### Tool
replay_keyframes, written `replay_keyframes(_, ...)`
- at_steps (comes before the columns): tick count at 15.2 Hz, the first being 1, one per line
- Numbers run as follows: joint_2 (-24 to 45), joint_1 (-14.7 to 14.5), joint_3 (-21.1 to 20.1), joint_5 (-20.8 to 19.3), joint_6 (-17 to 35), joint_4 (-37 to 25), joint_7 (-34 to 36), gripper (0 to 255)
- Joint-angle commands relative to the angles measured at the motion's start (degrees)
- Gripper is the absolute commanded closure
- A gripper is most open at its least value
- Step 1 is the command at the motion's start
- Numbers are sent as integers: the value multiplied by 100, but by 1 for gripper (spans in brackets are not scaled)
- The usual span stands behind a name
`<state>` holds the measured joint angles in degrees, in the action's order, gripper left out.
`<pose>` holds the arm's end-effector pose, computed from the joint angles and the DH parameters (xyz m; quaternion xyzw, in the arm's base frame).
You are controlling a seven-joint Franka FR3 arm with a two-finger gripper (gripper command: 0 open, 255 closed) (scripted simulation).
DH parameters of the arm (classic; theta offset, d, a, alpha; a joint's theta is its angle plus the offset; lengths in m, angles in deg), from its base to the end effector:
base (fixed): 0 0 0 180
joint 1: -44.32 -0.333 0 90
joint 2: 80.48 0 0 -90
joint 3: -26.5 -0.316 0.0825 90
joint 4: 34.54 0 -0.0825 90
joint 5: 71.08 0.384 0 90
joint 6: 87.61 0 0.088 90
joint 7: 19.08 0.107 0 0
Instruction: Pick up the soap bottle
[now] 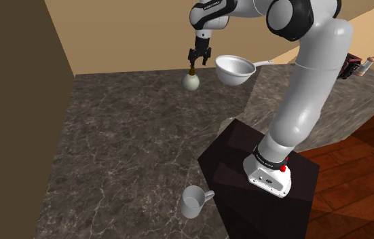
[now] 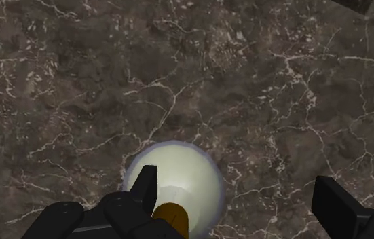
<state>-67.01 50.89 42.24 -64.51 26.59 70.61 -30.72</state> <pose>0.5698 -0.2168 0.4011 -0.9925 0.1155 0.0263 0.0287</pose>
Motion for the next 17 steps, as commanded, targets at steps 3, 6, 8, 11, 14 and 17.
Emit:
replay_keyframes(3,977,242,-9,289,-102,-1035,-244,0)
replay_keyframes(6,1723,464,-47,468,-281,-1934,-367,0)
replay_keyframes(8,1992,543,-74,524,-294,-2210,-401,0)
replay_keyframes(11,2076,546,-91,551,-111,-2108,-425,0)
replay_keyframes(14,2169,551,-108,581,66,-2021,-449,0)
replay_keyframes(17,2188,552,-111,587,100,-2006,-454,0)
